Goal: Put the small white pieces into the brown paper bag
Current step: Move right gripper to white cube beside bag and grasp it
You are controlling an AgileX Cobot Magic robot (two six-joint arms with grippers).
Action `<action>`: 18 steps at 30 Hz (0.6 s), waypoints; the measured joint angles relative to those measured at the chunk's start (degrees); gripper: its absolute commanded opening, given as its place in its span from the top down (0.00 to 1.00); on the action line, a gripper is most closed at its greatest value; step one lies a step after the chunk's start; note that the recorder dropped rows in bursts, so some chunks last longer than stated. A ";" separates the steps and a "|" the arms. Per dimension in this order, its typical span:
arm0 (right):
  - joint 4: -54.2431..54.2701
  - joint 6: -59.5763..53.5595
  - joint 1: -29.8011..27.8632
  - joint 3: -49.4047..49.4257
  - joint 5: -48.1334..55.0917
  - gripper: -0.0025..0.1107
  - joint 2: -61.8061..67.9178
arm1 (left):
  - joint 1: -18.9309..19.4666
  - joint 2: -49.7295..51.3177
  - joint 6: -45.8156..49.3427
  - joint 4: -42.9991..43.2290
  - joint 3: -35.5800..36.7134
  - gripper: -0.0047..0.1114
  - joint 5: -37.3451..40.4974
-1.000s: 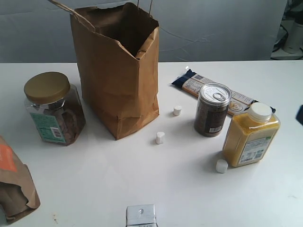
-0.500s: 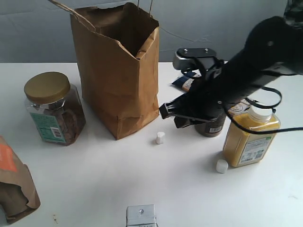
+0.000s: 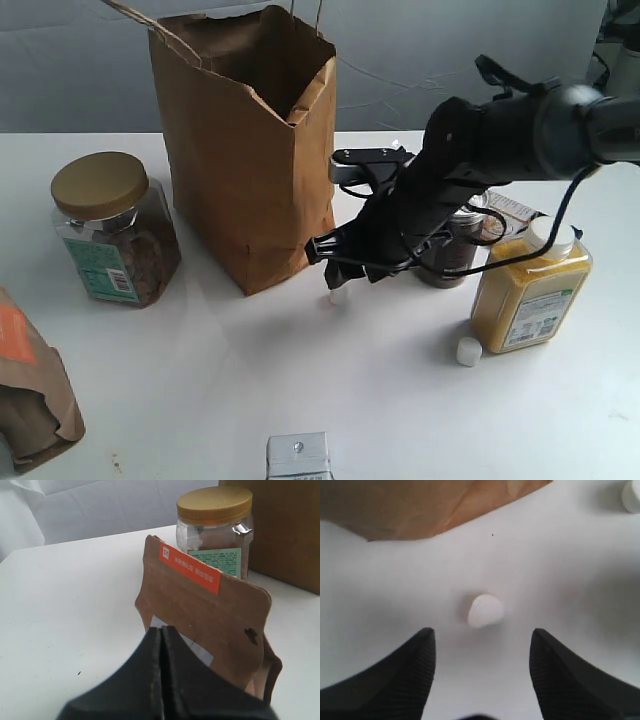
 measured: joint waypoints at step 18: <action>4.35 -0.14 0.00 -0.22 -9.45 0.60 6.32 | 0.00 0.00 0.00 0.00 0.00 0.96 0.00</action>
